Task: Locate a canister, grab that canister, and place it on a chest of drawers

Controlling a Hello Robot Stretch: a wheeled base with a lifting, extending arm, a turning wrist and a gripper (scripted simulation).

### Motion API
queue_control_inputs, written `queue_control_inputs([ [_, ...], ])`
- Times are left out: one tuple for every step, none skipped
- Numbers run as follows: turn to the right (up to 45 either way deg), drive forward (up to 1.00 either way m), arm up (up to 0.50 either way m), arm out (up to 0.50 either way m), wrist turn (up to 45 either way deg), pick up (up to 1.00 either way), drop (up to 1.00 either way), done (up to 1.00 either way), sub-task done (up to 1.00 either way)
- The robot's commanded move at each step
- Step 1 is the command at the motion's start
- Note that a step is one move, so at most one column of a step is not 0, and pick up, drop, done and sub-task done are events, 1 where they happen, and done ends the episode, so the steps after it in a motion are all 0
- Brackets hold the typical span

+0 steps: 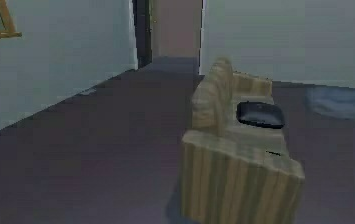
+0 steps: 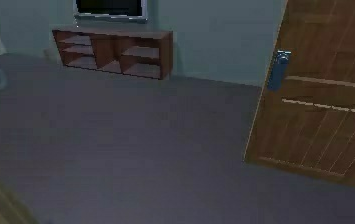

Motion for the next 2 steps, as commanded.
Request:
queue_control_inputs([
  [45.0,0.0,0.0,0.0,0.0,0.0,0.0,0.0,0.0],
  [15.0,0.0,0.0,0.0,0.0,0.0,0.0,0.0,0.0],
])
